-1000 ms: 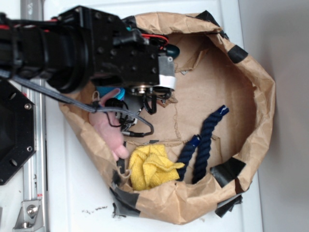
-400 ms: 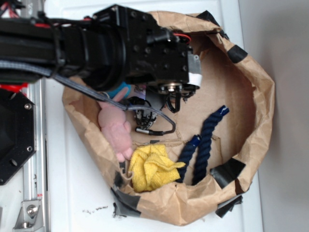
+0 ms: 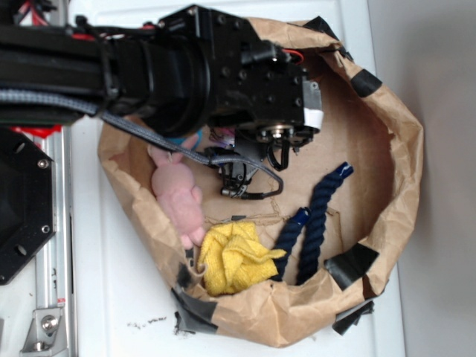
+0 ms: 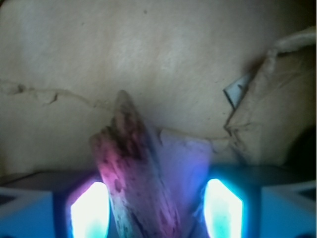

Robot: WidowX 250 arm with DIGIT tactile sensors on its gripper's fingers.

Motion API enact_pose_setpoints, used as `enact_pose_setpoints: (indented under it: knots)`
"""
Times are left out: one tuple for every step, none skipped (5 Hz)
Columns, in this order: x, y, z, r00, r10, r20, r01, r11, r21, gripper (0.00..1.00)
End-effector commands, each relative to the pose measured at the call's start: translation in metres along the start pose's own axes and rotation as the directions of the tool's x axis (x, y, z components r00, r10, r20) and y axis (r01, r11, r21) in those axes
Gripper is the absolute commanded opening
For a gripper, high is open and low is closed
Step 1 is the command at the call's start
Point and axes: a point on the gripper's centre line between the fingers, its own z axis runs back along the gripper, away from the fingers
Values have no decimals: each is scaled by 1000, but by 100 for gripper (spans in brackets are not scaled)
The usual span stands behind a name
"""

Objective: Grab the wood chip.

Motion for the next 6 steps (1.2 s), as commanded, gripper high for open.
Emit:
enact_pose_setpoints:
  knots:
    - [-2,-6,-12,1000,7,-8,-7,1000,6,0]
    - [-3,-6,-11,1000,9,-4,-9,1000,5,0]
    - [-3,-5,-11,1000,14,-4,-14,1000,5,0]
    - [-2,-3,-9,1000,21,-1,-21,1000,7,0]
    - [0,1,0,999,40,14,-40,999,-2,0]
    - [20,-8,52,994,110,15,-108,990,-91,0]
